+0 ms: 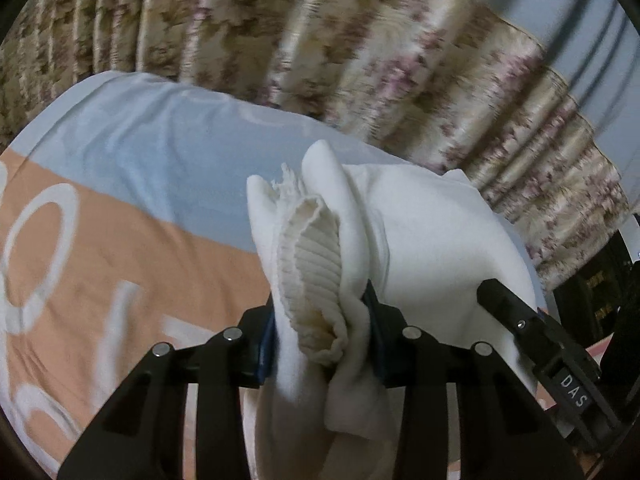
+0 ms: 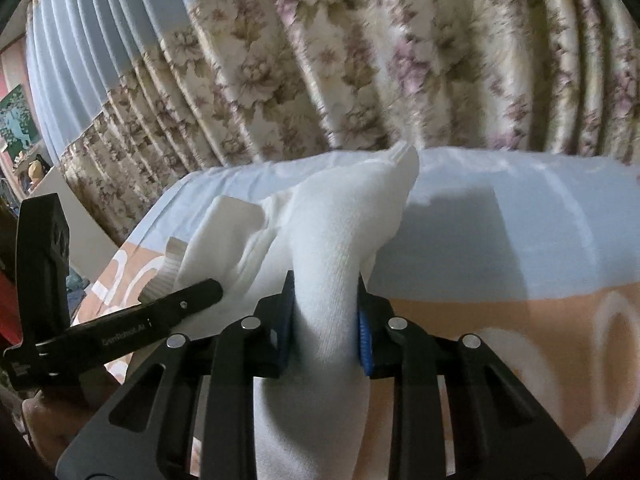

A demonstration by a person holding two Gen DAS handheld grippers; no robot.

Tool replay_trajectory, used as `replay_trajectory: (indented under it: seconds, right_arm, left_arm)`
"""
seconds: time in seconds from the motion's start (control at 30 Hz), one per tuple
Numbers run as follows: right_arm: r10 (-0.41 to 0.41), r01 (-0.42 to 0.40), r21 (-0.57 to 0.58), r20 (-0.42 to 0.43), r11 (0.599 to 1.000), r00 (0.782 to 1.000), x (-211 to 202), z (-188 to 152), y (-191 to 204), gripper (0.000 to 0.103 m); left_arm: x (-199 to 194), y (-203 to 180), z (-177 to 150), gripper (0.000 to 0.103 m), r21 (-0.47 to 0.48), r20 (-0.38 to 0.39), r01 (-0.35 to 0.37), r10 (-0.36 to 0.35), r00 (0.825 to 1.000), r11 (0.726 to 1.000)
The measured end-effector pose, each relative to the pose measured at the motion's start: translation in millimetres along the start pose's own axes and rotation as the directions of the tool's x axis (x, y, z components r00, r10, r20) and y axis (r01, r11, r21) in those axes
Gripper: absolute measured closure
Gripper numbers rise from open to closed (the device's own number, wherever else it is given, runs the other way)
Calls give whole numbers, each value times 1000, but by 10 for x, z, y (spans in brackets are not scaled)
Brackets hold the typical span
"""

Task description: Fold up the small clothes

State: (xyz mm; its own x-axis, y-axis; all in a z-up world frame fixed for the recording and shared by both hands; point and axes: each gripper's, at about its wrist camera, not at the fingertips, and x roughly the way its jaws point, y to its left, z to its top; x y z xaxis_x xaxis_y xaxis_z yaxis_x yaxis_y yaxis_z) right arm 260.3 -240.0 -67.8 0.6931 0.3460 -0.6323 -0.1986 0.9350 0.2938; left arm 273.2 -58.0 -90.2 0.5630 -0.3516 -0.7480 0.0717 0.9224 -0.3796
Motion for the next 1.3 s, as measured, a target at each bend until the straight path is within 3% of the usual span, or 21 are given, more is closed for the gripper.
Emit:
replay_trajectory:
  seconds: [0.23, 0.4, 0.47, 0.57, 0.63, 0.7, 0.9, 1.17, 1.3]
  right_arm:
    - [-83, 83, 3, 20, 997, 996, -598, -94, -818, 77]
    - [-151, 151, -17, -7, 988, 988, -819, -299, -1356, 76]
    - [-175, 175, -11, -39, 984, 984, -766, -442, -1534, 75]
    - [-197, 198, 13, -68, 980, 978, -679, -657, -1646, 67]
    - [-230, 232, 40, -43, 972, 972, -696, -760, -1676, 38]
    - [-253, 255, 78, -32, 964, 967, -708, -842, -1724, 32]
    - [-264, 261, 122, 10, 958, 964, -857, -1071, -1703, 20]
    - [-307, 303, 109, 20, 947, 951, -1080, -1328, -1557, 17]
    - [-315, 314, 85, -3, 946, 949, -1139, -1476, -1485, 17]
  left_arm:
    - [249, -1025, -325, 64, 70, -31, 27, -25, 999, 997]
    - [637, -1381, -612, 63, 108, -77, 7, 2, 997, 994]
    - [700, -1367, -685, 57, 113, -74, -18, 27, 997, 993]
    - [650, -1290, -752, 31, 153, -13, -99, 103, 995, 983]
    - [614, -1182, -765, 11, 144, 5, -132, 132, 991, 981]
    - [601, -1053, -758, 3, 136, 13, -148, 148, 989, 979]
    - [486, -1015, -844, 1, 208, 74, -190, 178, 981, 960]
    - [282, -901, -923, 1, 211, 88, -176, 160, 983, 961]
    - [135, -869, -1151, 1, 266, 88, -191, 174, 981, 945]
